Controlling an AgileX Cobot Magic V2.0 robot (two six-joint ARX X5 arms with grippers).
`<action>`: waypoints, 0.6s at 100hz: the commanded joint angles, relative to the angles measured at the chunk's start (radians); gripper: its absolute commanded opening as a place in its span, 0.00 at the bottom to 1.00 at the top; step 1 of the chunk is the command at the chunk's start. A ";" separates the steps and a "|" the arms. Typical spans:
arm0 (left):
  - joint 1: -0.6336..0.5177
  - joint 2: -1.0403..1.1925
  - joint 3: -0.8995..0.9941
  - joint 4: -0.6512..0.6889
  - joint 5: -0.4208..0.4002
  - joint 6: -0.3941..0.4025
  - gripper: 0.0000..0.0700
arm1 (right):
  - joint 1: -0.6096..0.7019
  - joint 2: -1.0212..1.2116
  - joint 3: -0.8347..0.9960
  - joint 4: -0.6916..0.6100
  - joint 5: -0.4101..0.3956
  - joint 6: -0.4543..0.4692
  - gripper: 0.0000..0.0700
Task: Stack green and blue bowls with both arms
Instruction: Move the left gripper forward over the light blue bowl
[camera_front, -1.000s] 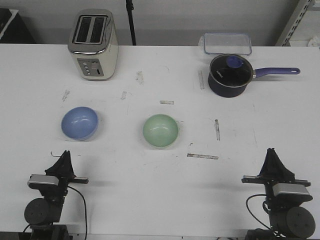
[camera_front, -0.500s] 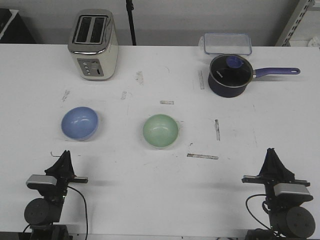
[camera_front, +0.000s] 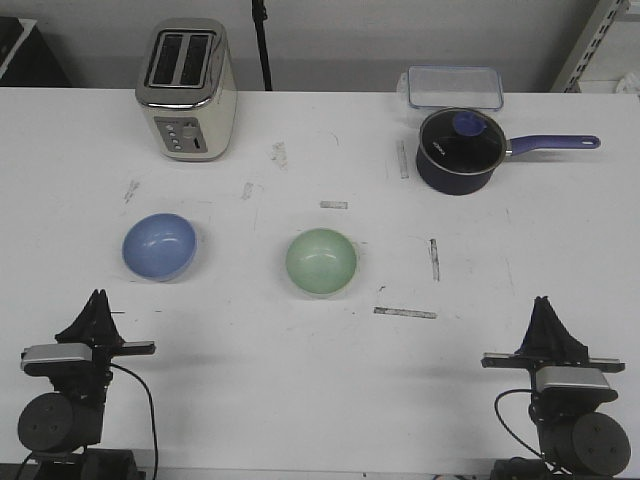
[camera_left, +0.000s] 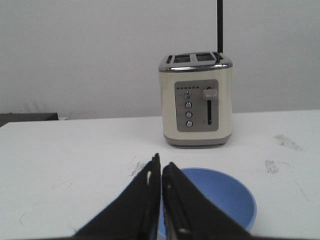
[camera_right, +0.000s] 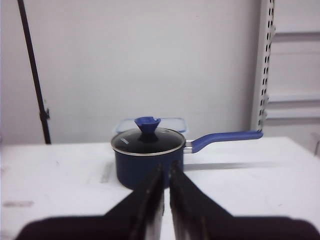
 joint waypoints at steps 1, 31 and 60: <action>0.000 0.035 0.045 0.013 -0.003 0.024 0.00 | 0.001 -0.002 0.003 0.007 0.000 -0.077 0.02; 0.000 0.280 0.245 -0.106 0.027 0.019 0.00 | 0.001 -0.002 0.003 0.014 -0.001 -0.111 0.02; 0.000 0.537 0.457 -0.299 0.027 -0.022 0.00 | 0.001 -0.002 0.003 0.015 -0.001 -0.100 0.02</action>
